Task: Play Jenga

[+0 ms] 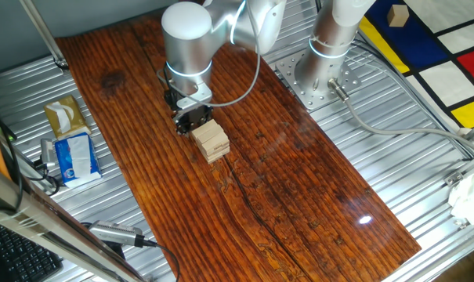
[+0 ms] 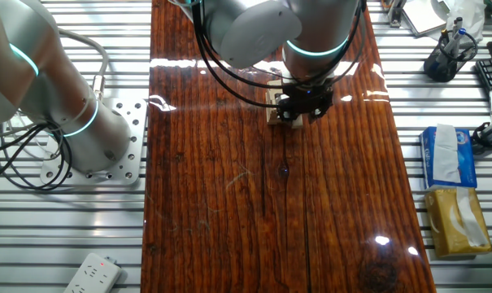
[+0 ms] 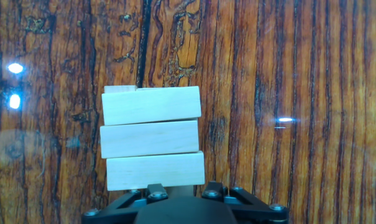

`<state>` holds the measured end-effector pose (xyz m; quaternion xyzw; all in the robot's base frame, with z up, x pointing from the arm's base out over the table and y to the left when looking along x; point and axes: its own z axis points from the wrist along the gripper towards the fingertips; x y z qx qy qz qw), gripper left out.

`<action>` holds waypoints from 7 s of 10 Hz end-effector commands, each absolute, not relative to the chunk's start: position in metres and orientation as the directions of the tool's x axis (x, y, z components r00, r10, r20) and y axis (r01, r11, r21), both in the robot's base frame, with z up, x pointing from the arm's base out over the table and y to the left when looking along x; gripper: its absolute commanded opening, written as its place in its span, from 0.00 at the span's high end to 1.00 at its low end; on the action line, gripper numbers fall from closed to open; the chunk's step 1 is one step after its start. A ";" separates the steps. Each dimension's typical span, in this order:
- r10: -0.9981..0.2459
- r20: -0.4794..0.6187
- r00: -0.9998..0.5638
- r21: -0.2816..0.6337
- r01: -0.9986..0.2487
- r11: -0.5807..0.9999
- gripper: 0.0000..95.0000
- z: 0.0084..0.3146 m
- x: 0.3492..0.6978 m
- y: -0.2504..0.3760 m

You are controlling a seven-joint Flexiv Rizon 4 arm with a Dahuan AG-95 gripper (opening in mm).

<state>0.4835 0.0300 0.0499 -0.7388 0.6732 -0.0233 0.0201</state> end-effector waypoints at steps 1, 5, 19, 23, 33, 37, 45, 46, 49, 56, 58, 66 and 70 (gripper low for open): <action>-0.996 0.004 0.093 -0.061 -0.994 -0.093 0.60 0.050 0.483 0.030; -0.995 0.004 0.097 -0.063 -0.993 -0.097 0.60 0.050 0.483 0.030; -0.995 0.005 0.098 -0.077 -0.992 -0.098 0.60 0.047 0.483 0.031; -0.995 0.001 0.099 -0.078 -0.992 -0.099 0.60 0.046 0.482 0.031; -0.995 -0.003 0.103 -0.085 -0.991 -0.102 0.60 0.046 0.482 0.030; -0.994 -0.002 0.106 -0.095 -0.990 -0.105 0.60 0.045 0.481 0.031; -0.994 -0.004 0.107 -0.102 -0.989 -0.107 0.80 0.044 0.481 0.030; -0.994 -0.003 0.109 -0.102 -0.989 -0.108 0.80 0.044 0.481 0.031; -0.994 -0.007 0.109 -0.103 -0.989 -0.108 0.80 0.043 0.481 0.031; -0.994 -0.005 0.110 -0.101 -0.989 -0.109 0.80 0.043 0.481 0.031; -0.994 -0.002 0.109 -0.100 -0.989 -0.108 0.80 0.043 0.481 0.031; -0.994 0.001 0.106 -0.098 -0.990 -0.105 0.80 0.043 0.481 0.031; -0.995 0.003 0.100 -0.097 -0.990 -0.099 1.00 0.043 0.481 0.031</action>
